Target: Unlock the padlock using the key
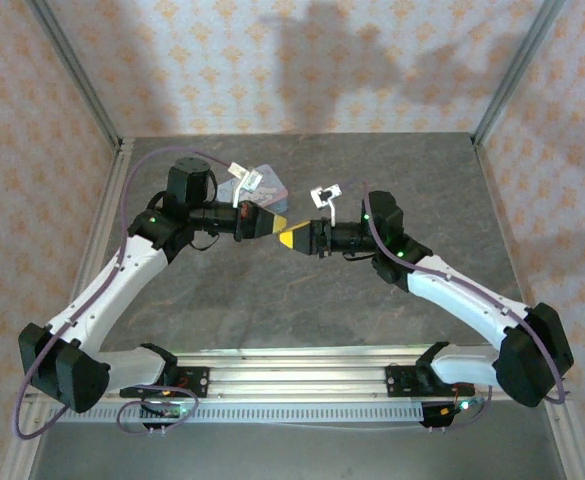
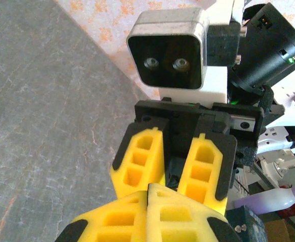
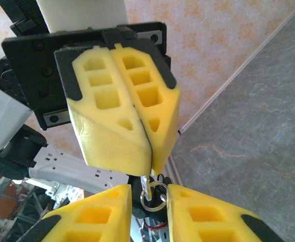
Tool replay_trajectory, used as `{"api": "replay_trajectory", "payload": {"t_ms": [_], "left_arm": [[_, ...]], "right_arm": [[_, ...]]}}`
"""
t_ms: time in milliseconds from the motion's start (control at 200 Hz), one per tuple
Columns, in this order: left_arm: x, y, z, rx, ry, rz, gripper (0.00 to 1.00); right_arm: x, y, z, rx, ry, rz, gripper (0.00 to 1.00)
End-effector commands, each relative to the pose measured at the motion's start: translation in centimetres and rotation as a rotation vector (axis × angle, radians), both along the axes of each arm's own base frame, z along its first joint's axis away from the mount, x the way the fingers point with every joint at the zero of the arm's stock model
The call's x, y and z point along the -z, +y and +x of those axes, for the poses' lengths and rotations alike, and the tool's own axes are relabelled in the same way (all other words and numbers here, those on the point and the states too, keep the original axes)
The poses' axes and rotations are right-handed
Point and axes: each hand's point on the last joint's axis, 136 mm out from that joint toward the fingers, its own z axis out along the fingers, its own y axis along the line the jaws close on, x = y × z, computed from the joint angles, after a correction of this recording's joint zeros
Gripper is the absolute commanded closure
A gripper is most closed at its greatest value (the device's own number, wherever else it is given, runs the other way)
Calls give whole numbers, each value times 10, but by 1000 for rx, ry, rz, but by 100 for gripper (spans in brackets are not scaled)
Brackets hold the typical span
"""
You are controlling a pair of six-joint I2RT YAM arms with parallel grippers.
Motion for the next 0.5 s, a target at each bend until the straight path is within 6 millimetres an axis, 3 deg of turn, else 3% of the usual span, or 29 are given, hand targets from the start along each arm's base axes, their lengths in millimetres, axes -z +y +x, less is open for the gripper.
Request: {"api": "replay_trajectory", "payload": {"t_ms": [0, 170, 460, 495], "left_arm": [[-20, 0, 2, 9, -49, -36, 100], [-20, 0, 0, 16, -47, -33, 100], [-19, 4, 4, -25, -54, -17, 100], [-20, 5, 5, -38, -56, -20, 85]], "right_arm": [[-10, 4, -5, -36, -44, 36, 84], [-11, 5, -4, -31, -46, 39, 100], [-14, 4, 1, 3, -39, 75, 100], [-14, 4, 3, 14, -37, 86, 100]]}}
